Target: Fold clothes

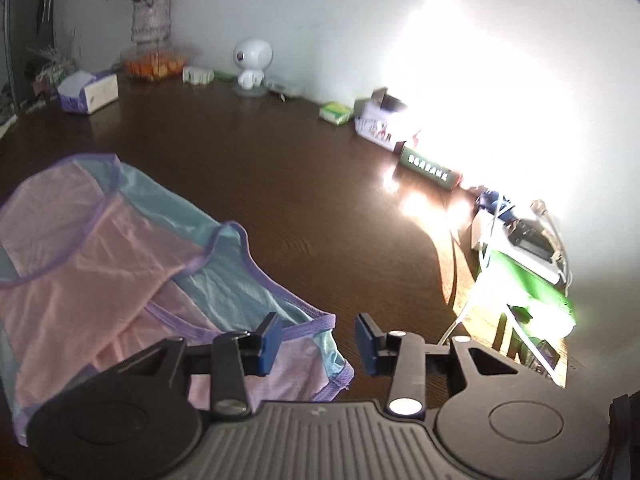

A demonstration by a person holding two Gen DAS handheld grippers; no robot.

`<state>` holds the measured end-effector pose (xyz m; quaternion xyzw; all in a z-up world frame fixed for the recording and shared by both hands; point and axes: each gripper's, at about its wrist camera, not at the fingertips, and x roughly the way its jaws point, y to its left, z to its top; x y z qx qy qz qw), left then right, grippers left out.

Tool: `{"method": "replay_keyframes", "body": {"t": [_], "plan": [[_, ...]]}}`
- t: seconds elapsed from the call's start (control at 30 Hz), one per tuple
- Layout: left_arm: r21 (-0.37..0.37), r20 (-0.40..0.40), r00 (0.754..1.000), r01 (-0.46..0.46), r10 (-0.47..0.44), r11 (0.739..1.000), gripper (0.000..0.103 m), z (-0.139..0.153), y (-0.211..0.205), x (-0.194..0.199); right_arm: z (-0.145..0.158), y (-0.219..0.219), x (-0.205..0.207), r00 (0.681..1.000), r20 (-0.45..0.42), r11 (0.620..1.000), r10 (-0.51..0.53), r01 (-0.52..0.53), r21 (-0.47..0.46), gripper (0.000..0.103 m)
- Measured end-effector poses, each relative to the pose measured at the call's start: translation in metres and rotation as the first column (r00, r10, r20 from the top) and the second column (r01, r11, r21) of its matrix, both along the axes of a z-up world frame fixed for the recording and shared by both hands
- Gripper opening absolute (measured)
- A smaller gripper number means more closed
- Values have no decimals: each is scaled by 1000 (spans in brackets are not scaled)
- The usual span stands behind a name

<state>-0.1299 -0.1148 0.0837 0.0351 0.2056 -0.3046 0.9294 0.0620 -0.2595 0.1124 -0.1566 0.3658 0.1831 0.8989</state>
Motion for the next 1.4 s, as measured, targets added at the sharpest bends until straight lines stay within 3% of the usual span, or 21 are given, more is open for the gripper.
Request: {"method": "replay_keyframes", "body": {"t": [0.07,0.13,0.23,0.33,0.43,0.6,0.7,0.83,1.0,1.17,1.4], "plan": [[17,3,993,-122,122,992,102,1,39,1,12,-3,-30,998,52,999,-26,24,41,54],[20,-22,965,-261,261,965,103,-4,82,6,14,-4,-61,995,83,995,-58,51,87,60],[23,-96,890,-445,445,895,103,-16,137,18,-2,1,-100,989,99,984,-106,90,155,70],[22,-168,833,-531,527,847,103,-28,174,29,-30,13,-133,983,107,974,-149,127,187,70],[15,-207,838,-513,505,858,103,-41,190,34,-53,22,-152,976,115,968,-186,162,191,70],[55,-227,827,-516,514,855,103,-66,194,29,-79,25,-171,970,123,955,-208,175,238,69],[40,-205,823,-534,530,845,103,-77,191,26,-91,26,-172,966,148,953,-214,173,248,69],[78,-172,816,-547,552,833,103,-86,187,26,-104,29,-165,963,143,960,-229,199,195,69],[91,-140,821,-546,554,833,103,-90,183,26,-105,18,-164,964,132,939,-233,188,288,73],[51,-135,833,-535,537,843,103,-92,188,22,-107,2,-162,957,89,892,-276,221,393,76],[27,-144,826,-547,545,836,103,-91,189,23,-107,1,-164,953,108,885,-282,215,412,79]]}}
